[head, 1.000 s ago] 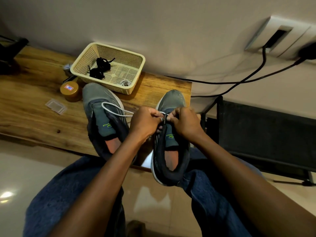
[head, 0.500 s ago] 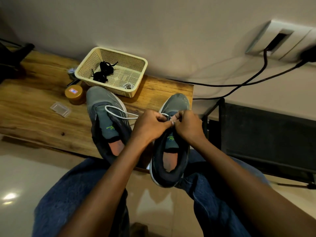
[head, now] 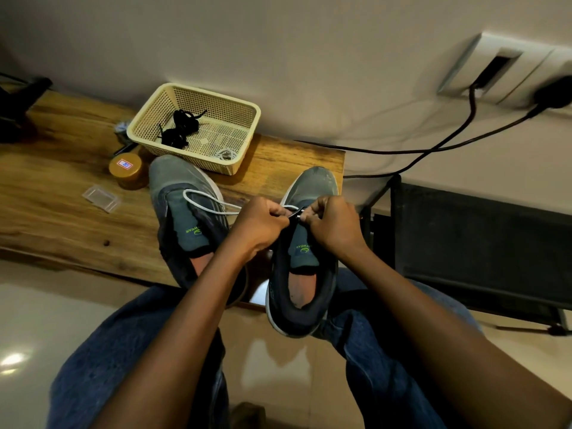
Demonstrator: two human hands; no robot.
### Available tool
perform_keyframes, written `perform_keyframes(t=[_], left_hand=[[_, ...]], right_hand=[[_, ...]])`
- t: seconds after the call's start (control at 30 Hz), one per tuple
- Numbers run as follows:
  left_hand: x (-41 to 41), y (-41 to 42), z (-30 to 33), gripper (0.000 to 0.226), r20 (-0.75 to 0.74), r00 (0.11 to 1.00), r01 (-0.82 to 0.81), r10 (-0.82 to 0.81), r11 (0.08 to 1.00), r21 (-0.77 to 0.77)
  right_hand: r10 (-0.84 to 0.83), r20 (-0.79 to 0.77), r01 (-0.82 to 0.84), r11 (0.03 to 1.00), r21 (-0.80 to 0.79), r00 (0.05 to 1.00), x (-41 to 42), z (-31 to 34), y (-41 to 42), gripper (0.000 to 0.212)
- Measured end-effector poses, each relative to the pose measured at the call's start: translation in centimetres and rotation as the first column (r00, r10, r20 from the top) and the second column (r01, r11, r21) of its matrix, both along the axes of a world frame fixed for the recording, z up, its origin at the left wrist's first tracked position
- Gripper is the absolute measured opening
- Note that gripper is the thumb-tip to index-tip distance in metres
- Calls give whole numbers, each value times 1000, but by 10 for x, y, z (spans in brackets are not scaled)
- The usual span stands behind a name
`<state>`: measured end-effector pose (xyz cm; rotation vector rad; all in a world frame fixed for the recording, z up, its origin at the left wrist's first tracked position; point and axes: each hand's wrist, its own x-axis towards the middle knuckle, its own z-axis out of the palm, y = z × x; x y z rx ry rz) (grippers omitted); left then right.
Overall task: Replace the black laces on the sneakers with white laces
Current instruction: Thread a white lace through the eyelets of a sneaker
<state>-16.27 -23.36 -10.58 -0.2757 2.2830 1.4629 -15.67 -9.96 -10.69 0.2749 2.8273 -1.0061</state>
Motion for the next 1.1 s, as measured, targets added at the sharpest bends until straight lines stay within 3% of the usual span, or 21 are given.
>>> perform_keyframes(t=[0.73, 1.1], left_hand=[[-1, 0, -6, 20, 22, 1000, -6, 5, 999, 35], [1, 1, -3, 25, 38, 999, -1, -1, 998, 65]], right_hand=[[57, 23, -59, 993, 104, 998, -1, -3, -2, 11], [-8, -27, 16, 949, 316, 1000, 5, -3, -11, 17]])
